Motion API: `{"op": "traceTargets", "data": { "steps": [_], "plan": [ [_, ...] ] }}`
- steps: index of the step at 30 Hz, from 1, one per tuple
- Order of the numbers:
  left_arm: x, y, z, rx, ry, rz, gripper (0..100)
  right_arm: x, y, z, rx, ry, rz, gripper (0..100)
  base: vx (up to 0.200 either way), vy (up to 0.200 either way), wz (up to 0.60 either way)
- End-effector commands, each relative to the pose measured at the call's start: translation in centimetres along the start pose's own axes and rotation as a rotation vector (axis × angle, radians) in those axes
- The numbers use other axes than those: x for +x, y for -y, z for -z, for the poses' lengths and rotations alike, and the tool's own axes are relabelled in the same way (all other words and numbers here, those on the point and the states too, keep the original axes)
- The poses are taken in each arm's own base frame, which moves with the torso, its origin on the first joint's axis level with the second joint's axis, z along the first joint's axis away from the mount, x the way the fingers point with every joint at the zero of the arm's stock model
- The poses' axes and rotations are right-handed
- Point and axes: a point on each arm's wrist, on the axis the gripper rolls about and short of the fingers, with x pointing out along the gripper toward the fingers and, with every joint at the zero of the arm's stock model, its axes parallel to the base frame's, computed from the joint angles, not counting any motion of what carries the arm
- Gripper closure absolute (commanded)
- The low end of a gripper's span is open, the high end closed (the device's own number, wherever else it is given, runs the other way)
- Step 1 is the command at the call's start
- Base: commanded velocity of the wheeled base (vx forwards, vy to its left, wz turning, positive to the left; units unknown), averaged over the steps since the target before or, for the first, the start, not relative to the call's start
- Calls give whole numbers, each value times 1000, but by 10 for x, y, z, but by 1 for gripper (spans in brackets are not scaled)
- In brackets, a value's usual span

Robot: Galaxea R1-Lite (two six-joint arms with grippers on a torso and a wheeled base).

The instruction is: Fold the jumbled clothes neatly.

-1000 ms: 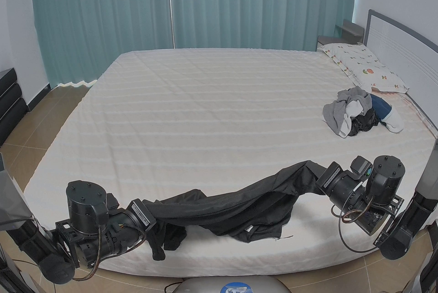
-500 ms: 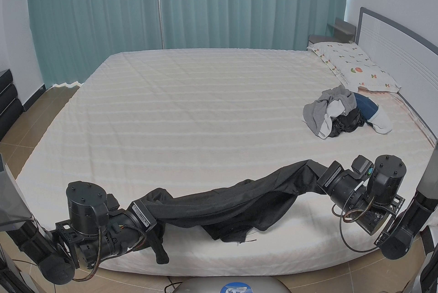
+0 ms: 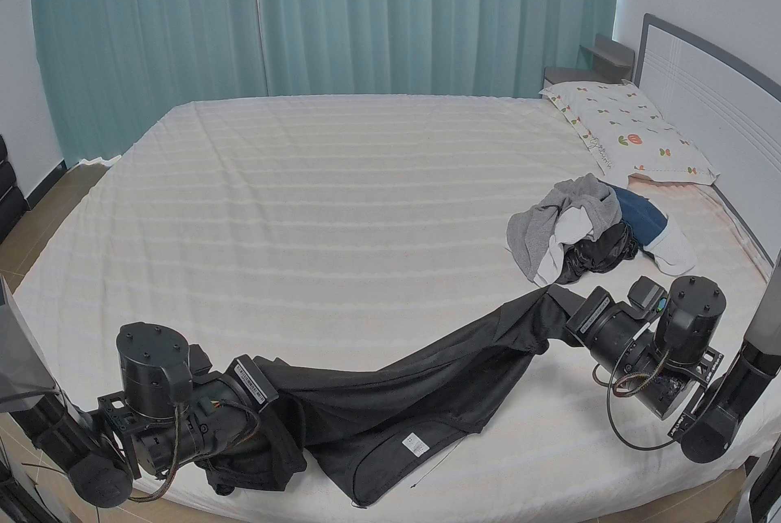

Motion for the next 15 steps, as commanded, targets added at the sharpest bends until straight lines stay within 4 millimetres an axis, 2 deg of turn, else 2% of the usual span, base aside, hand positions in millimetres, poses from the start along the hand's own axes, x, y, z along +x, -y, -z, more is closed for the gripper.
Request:
{"op": "traceTargets", "data": {
  "steps": [1, 9, 15],
  "plan": [
    [-37, 15, -9, 101, 60, 105, 100, -60, -20, -28, -87, -53, -232, 100, -200, 0, 0],
    [-36, 13, -8, 101, 54, 97, 100, -60, -20, -28, -86, -54, -233, 100, -200, 0, 0],
    [-36, 13, -8, 101, 54, 97, 100, -60, -20, -28, -86, -54, -230, 100, 0, 0, 0]
  ]
}}
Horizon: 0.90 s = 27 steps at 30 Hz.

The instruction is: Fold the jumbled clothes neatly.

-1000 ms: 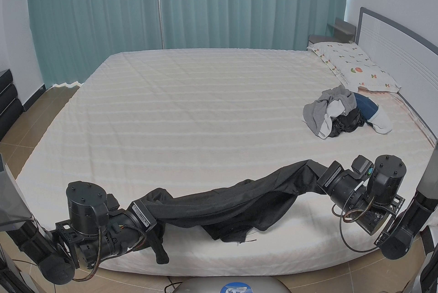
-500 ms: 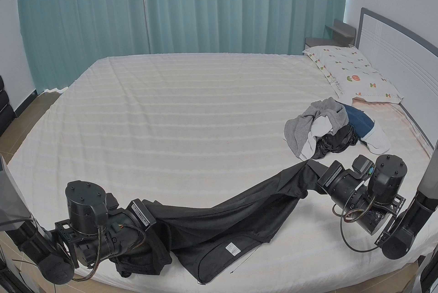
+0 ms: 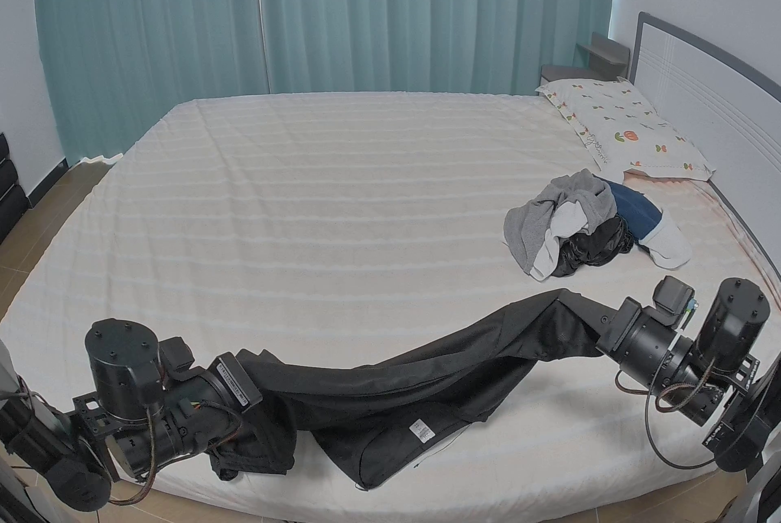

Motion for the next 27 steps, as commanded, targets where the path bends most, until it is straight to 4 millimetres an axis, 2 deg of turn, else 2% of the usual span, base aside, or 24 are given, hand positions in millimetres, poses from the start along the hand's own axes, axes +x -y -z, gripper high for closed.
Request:
{"op": "traceTargets", "data": {
  "steps": [1, 27],
  "plan": [
    [-8, 4, -3, 3, 21, 31, 100, -12, -8, -8, -6, 38, -39, 100, 0, 0, 0],
    [-10, 5, -4, 4, 29, 37, 100, -12, -8, -8, -7, 40, -43, 100, 0, 0, 0]
  ]
}}
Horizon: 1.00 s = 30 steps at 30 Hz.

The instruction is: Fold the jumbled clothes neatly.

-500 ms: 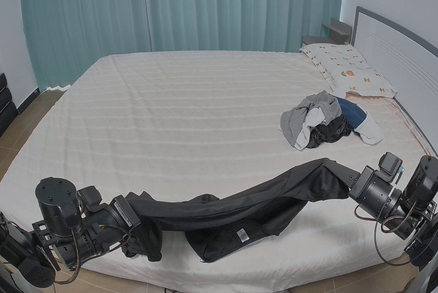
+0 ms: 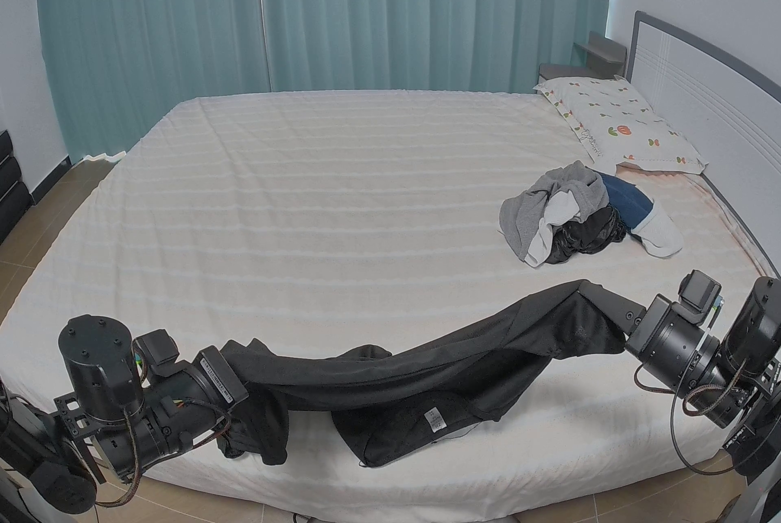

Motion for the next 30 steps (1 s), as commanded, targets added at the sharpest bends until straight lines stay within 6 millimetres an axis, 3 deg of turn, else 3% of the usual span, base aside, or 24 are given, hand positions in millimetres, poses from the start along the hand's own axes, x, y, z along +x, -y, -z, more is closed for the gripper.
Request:
{"op": "traceTargets", "data": {
  "steps": [1, 5, 17, 30],
  "plan": [
    [0, 0, 0, 0, 1, 1, 100, 0, 0, 0, 0, 4, -5, 100, 0, 0, 0],
    [0, 0, 0, -2, 2, 2, 100, 0, 0, 0, 0, 4, -5, 100, 0, 0, 0],
    [0, 1, 0, -1, 3, 3, 100, 0, 0, 0, 0, 4, -5, 100, -200, 0, 0],
    [0, 1, -1, -1, 6, 5, 100, 0, 0, 0, 0, 5, -6, 100, 0, 0, 0]
  ]
}}
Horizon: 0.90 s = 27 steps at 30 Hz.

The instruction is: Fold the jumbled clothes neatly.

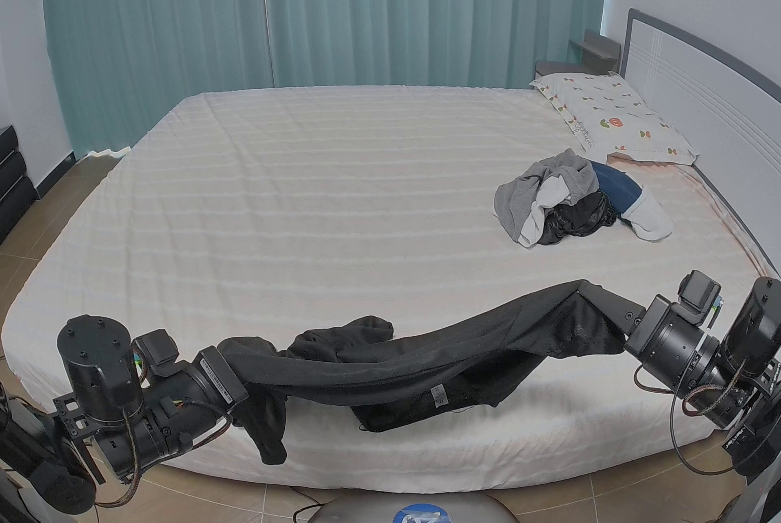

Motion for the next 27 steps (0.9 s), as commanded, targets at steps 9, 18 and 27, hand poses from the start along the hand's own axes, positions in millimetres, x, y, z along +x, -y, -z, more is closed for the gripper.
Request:
{"op": "traceTargets", "data": {
  "steps": [9, 18, 27],
  "plan": [
    [0, 0, 0, 1, 2, 3, 100, -1, -2, -2, -2, 11, -14, 100, 0, 0, 0],
    [0, 1, 0, 0, 4, 3, 100, -2, -3, -2, -2, 12, -17, 100, -89, 0, 0],
    [0, 0, 0, 1, 3, 2, 100, -3, -3, -2, -2, 14, -19, 100, -200, 0, 0]
  ]
}}
